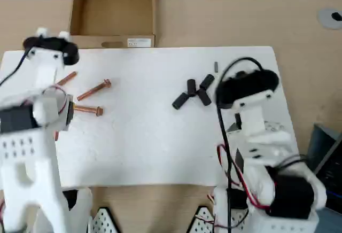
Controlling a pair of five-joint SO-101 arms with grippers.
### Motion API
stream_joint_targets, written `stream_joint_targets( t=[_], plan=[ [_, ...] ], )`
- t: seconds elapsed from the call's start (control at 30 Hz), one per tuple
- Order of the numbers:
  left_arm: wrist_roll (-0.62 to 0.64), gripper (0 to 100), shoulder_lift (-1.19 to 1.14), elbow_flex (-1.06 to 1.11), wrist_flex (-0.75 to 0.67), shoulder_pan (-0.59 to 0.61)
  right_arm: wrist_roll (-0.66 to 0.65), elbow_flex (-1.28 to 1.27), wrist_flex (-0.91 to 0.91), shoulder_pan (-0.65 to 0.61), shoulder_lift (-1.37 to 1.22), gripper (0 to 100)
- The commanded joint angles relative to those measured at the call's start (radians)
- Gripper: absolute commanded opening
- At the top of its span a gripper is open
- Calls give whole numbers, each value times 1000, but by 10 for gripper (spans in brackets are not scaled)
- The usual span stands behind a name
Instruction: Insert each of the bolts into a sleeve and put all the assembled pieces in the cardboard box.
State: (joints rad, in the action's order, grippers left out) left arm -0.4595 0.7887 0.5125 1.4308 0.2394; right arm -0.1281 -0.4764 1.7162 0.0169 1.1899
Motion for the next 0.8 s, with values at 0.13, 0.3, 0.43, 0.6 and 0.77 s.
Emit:
stream_joint_targets(
  t=[0.13,0.3,0.43,0.6,0.77],
  plan=[
    [189,1,361,308,-247,-14,186,-222,-198,8,193,9],
    [292,1,518,456,-350,-21,235,-423,-362,-1,325,9],
    [405,1,621,557,-414,-72,247,-567,-430,-84,437,9],
    [540,1,754,654,-488,-189,316,-688,-494,-228,561,9],
    [626,1,901,741,-569,-276,315,-743,-549,-360,613,9]
  ],
)
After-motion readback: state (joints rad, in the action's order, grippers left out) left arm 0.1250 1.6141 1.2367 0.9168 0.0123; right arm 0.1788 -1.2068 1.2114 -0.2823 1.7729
